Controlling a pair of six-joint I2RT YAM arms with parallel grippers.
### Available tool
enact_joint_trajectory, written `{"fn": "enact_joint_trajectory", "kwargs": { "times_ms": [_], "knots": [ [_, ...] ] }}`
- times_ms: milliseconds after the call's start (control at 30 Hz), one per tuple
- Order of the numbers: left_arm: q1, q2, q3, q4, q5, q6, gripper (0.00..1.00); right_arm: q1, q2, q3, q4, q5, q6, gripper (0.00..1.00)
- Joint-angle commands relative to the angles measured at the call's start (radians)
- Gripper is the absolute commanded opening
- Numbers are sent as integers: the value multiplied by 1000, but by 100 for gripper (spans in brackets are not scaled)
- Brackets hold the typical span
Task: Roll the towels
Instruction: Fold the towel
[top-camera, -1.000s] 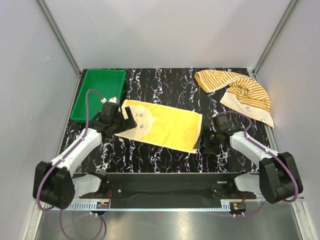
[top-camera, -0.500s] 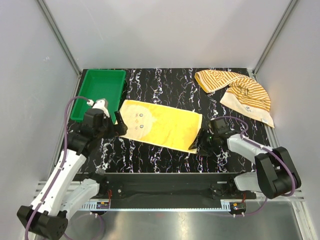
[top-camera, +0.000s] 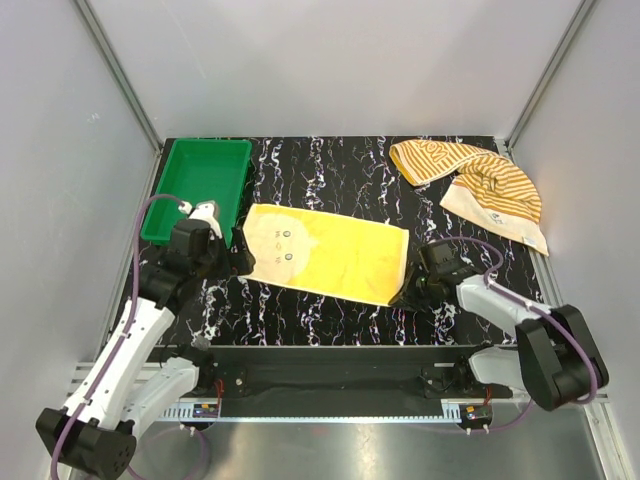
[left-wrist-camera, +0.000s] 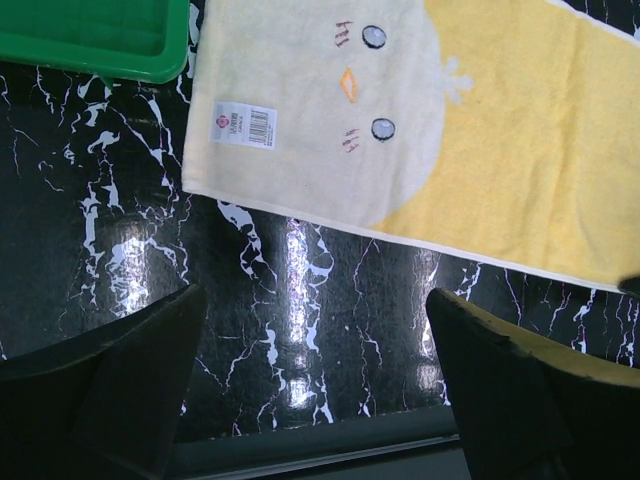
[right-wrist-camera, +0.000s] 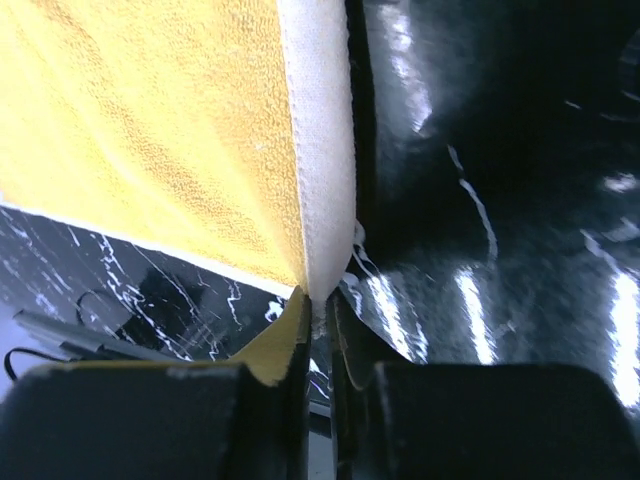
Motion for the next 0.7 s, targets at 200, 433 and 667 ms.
{"fn": "enact_joint_trajectory", "kwargs": {
  "times_ms": [200, 433, 667],
  "knots": [
    [3, 22, -19, 29, 18, -74, 99, -33, -200, 39, -273, 245, 77, 4],
    [3, 13, -296, 303, 233, -376, 97, -173, -311, 68, -331, 271, 91, 4],
    [3, 140, -411, 478, 193, -429, 91, -227, -188, 137, -337, 281, -24, 4]
  ]
}}
